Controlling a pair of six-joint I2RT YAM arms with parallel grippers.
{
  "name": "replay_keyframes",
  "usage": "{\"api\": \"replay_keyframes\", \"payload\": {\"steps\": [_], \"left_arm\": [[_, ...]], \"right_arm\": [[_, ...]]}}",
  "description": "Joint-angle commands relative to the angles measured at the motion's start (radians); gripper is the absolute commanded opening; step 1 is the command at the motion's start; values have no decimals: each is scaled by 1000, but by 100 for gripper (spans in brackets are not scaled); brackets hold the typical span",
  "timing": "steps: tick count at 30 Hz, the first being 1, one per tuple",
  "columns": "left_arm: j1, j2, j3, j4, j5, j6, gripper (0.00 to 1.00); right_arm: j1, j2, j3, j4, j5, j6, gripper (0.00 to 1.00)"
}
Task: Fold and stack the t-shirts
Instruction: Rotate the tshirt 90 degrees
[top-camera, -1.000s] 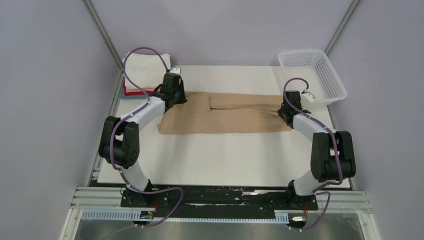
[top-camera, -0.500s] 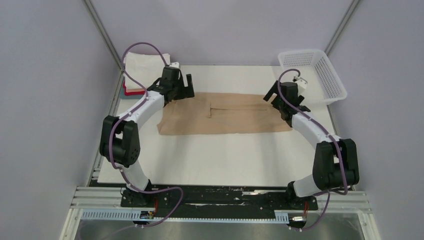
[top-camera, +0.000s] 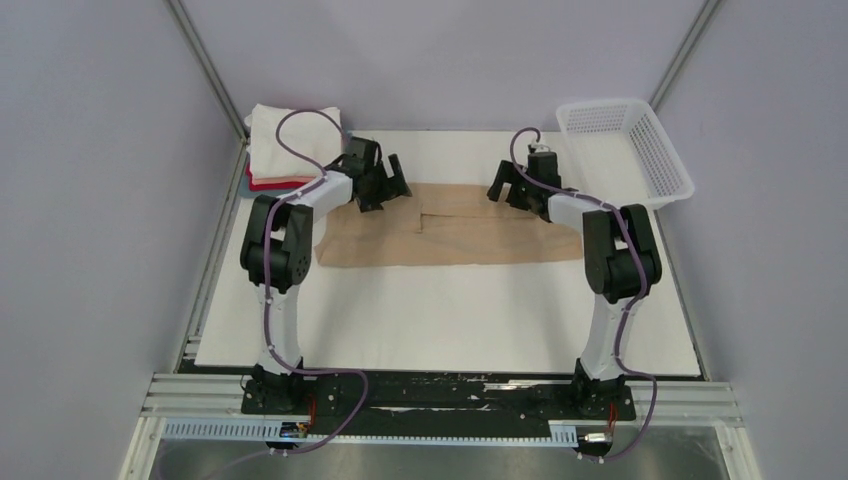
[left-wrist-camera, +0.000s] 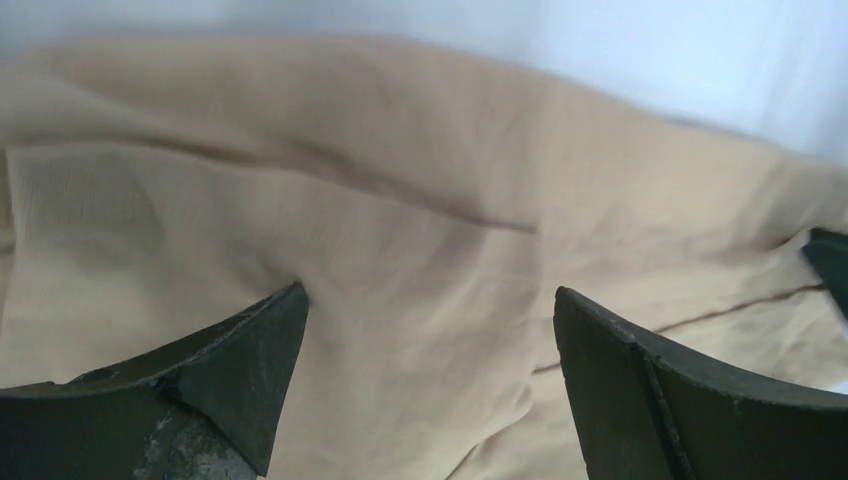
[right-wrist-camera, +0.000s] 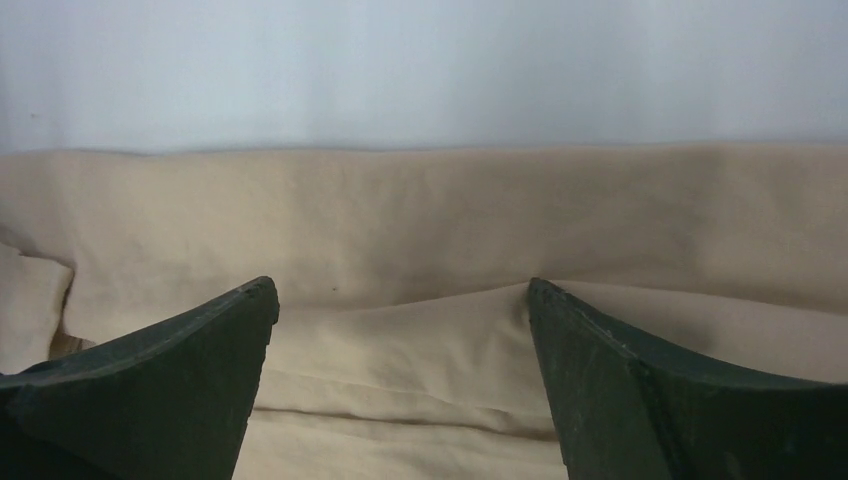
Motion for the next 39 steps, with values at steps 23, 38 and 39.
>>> {"api": "replay_keyframes", "payload": {"steps": [23, 38, 39], "left_arm": [[-86, 711, 912, 182, 524, -404, 100], [-127, 719, 992, 298, 415, -360, 100], [-127, 707, 995, 291, 420, -353, 100]], "right_arm": [[558, -525, -570, -226, -375, 236, 100], [571, -576, -557, -273, -359, 194, 100], [571, -617, -552, -290, -331, 187, 100]]}}
